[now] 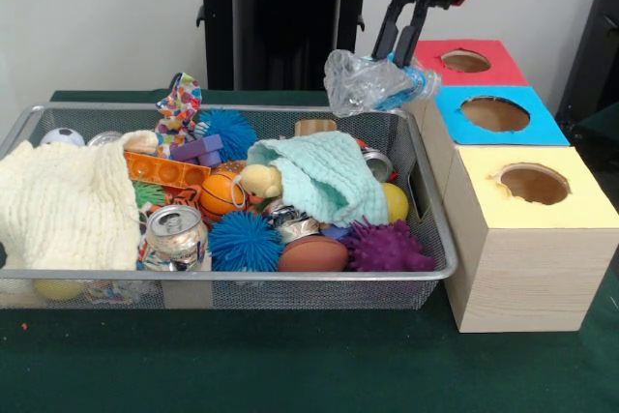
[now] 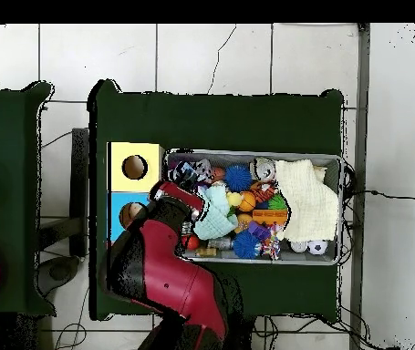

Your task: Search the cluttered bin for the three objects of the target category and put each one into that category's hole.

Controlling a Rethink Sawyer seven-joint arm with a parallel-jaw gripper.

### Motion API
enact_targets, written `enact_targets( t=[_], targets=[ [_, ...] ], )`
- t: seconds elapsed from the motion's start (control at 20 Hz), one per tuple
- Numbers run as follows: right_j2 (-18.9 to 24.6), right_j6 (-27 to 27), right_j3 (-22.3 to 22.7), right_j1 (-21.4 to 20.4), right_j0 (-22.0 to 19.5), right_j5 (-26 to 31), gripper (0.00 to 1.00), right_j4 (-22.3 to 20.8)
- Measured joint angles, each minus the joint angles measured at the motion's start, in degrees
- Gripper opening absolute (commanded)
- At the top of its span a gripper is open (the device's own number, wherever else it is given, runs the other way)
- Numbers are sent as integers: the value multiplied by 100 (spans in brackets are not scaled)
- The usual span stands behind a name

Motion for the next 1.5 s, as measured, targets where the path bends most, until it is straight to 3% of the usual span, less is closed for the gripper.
enact_targets(
  t=[0.35, 0.5, 0.6, 0.65, 0.8, 0.85, 1.0, 1.1, 1.3, 1.5],
  targets=[
    [-159, 0, 102, 7, 549, 254, 0, 238],
    [-401, 0, 104, 149, 1028, 263, 0, 506],
    [-712, 0, 103, 352, 1579, 267, 0, 849],
    [-1019, 0, 103, 578, 2083, 267, 0, 1185],
    [-1446, 0, 101, 935, 2726, 281, 0, 1645],
    [-1817, 0, 99, 1283, 3238, 347, 0, 2035],
    [-2265, 0, 97, 1743, 3798, 524, 0, 2464],
    [-2729, 0, 94, 2269, 4313, 837, 0, 2869],
    [-3284, 4, 90, 3002, 4802, 1337, 0, 3321],
    [-3684, 16, 86, 3584, 5016, 1681, 0, 3577]
  ],
)
